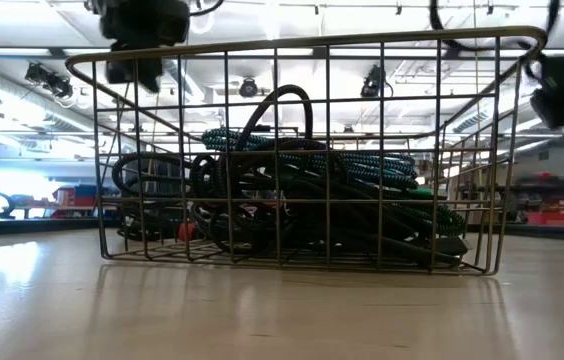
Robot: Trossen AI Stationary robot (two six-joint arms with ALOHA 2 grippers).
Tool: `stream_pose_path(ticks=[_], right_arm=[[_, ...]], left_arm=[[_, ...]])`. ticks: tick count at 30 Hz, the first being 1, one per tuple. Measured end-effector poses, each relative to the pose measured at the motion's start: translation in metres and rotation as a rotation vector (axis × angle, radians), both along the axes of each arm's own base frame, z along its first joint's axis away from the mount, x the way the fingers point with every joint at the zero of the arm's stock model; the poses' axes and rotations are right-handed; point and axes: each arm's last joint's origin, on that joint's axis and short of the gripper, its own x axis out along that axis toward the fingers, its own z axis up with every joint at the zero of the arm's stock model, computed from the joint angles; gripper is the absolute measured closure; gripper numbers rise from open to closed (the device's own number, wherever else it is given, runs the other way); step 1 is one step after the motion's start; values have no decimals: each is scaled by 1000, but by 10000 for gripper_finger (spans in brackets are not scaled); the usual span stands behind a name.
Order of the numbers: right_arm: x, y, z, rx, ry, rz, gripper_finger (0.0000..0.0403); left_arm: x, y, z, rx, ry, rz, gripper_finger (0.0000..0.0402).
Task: Pick and place USB-C Cables
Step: Put the purple charger cable into the wire basket
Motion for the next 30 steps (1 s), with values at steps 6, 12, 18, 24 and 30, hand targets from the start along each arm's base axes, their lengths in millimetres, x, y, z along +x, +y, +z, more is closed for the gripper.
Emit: stream_pose_path(ticks=[6, 12, 18, 24, 30], right_arm=[[18, -5, 72, -192, -106, -56, 364], [34, -13, 162, -438, -450, -80, 364], [51, -20, 225, -646, -808, -14, 364], [77, -27, 256, -755, -1062, 113, 364], [105, -35, 259, -714, -1179, 242, 364]], left_arm=[[15, 0, 11, -32, -200, -49, 253], [35, 2, 36, -13, -543, -121, 253], [47, -2, 74, 147, -968, -249, 253], [49, -7, 87, 196, -1095, -286, 253], [61, -5, 80, 198, -1100, -288, 253]])
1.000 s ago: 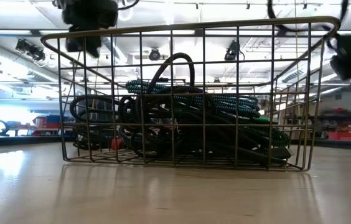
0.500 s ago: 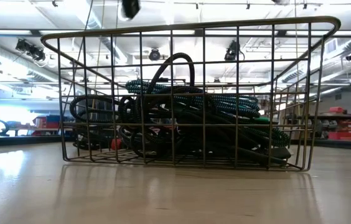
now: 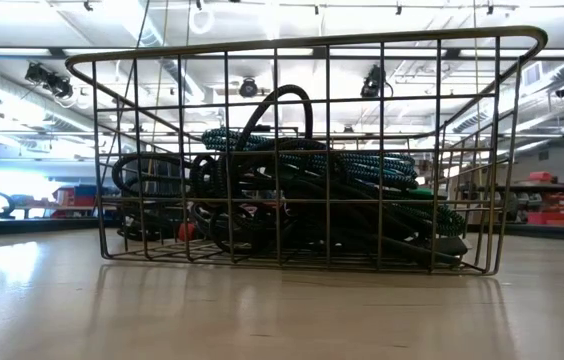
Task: Pick and place USB-C Cables
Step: Put the purple charger cable into the wire basket
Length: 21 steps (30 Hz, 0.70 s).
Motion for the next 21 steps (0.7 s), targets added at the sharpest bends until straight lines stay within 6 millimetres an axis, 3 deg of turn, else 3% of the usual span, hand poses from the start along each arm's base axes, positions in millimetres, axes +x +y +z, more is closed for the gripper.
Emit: stream_pose_path(ticks=[12, 21], right_arm=[[49, -11, -36, 57, 107, 76, 364], [55, -18, -34, 61, 70, 132, 364]], left_arm=[[25, 1, -9, 18, -85, -90, 253], [25, 1, -9, 15, -89, -91, 253]])
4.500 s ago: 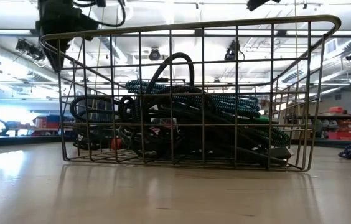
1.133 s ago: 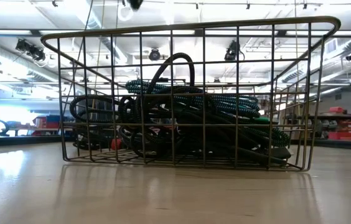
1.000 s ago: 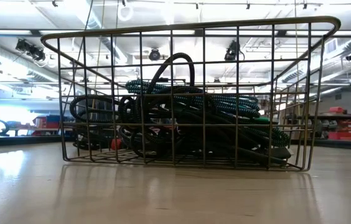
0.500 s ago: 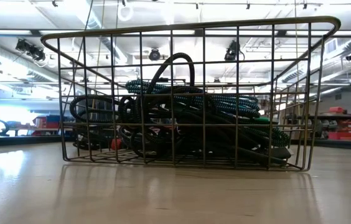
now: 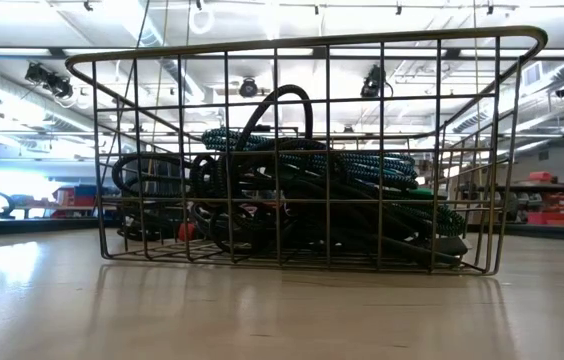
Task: Pick and place USB-C Cables
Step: Put the purple charger cable into the wire basket
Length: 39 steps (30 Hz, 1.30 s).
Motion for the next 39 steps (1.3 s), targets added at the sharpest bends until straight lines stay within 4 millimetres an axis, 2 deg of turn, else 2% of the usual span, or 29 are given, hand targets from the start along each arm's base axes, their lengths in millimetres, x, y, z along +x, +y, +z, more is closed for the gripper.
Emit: stream_pose_path(ticks=[7, 14, 25, 29, 33, 39], right_arm=[[-4, -7, 2, 0, 9, 11, 364], [-4, -9, 3, 9, 9, 25, 364], [-2, -18, 2, 8, 15, -6, 364], [-2, -18, 2, 7, 19, -10, 364], [-2, -18, 2, 7, 16, -11, 364], [-2, -18, 2, 7, 17, -10, 356]], left_arm=[[-1, -4, 1, -31, 9, -104, 253], [-1, -6, 2, -24, -10, -116, 253], [3, 1, -2, 26, -8, 74, 255], [6, 2, -5, 37, 9, 120, 286], [7, 2, -6, 55, 2, 130, 371], [7, 2, -6, 65, 1, 178, 378]])
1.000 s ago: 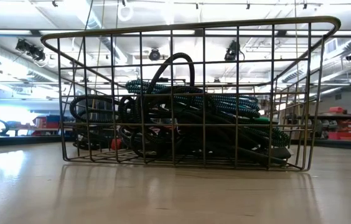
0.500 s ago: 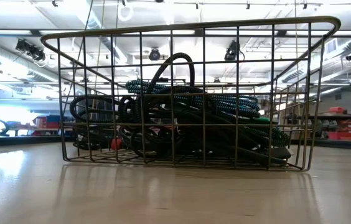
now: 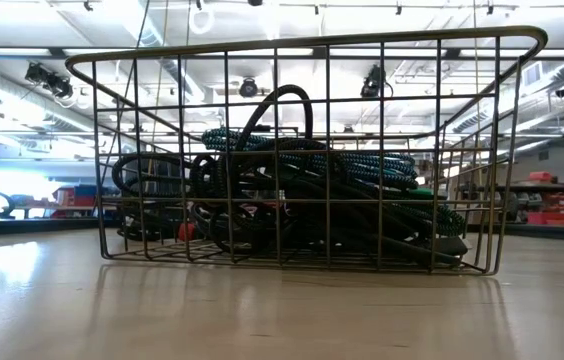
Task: Pick and place USB-C Cables
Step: Put the purple charger cable into the wire basket
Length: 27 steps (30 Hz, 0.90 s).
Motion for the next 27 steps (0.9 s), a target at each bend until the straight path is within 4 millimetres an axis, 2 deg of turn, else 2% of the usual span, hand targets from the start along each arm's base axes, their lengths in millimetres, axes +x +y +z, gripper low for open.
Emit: stream_pose_path(ticks=[6, 10, 15, 19, 24, 27], right_arm=[[-2, 4, 3, 15, -23, 24, 255], [-7, 7, 10, 74, -47, 82, 219], [-28, 6, 28, 133, -102, 157, 209], [-56, 4, 55, 137, -222, 207, 209], [-89, -3, 76, 105, -310, 196, 209], [-111, -7, 89, 82, -371, 204, 208]], left_arm=[[0, 2, 0, 4, -2, 38, 378], [-1, 4, 2, 37, -13, 65, 378], [-3, 13, -1, 32, 29, 107, 378], [-2, 21, -27, 10, 254, 180, 378], [-8, 18, -46, -1, 480, 199, 378], [-7, 12, -47, 3, 482, 180, 378]])
